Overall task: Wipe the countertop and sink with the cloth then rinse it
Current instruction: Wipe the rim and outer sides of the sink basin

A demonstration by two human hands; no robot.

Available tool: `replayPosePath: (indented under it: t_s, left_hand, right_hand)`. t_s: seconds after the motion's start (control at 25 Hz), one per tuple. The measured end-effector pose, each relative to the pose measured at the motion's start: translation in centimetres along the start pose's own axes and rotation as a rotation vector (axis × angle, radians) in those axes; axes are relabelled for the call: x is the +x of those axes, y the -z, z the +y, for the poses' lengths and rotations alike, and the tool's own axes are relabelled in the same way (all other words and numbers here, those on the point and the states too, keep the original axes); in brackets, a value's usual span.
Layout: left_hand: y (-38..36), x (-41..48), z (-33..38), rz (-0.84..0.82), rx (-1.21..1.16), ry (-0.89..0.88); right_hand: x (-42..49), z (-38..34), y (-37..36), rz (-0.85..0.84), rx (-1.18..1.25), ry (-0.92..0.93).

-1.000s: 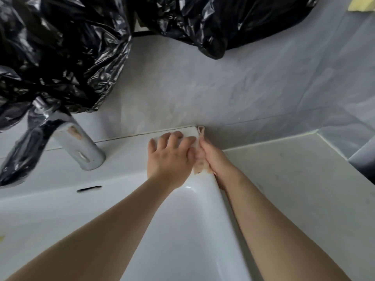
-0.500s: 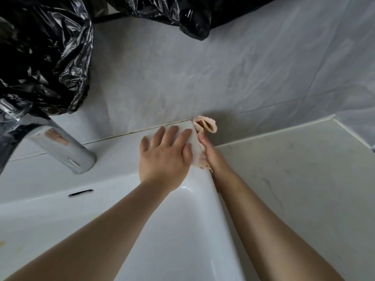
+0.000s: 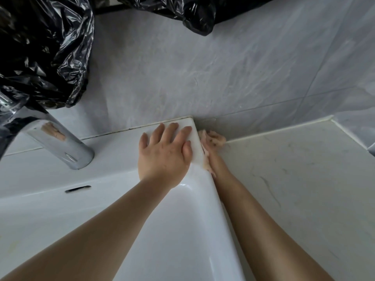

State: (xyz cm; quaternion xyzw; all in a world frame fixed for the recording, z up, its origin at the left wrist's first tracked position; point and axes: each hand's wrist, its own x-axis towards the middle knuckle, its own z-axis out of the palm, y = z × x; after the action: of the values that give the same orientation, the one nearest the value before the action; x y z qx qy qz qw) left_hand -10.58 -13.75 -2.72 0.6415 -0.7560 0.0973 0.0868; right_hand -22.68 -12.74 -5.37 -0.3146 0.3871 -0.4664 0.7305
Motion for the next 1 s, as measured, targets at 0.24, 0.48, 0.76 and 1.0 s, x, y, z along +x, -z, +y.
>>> replayPosePath:
  t_s: [0.24, 0.48, 0.76, 1.0]
  left_hand:
    - [0.1, -0.1, 0.2, 0.009, -0.009, 0.012]
    - [0.0, -0.1, 0.0, 0.029, -0.011, -0.001]
    - [0.6, 0.1, -0.3, -0.074, -0.059, -0.015]
    - [1.0, -0.2, -0.3, -0.162, -0.042, -0.045]
  right_hand:
    - [-1.3, 0.4, 0.1, 0.127, -0.136, -0.040]
    - [-3.1, 1.8, 0.3, 0.133, -0.139, 0.073]
    - [-0.9, -0.9, -0.8, 0.099, -0.025, 0.028]
    - [-4.7, 4.0, 1.3, 0.327, -0.116, 0.009]
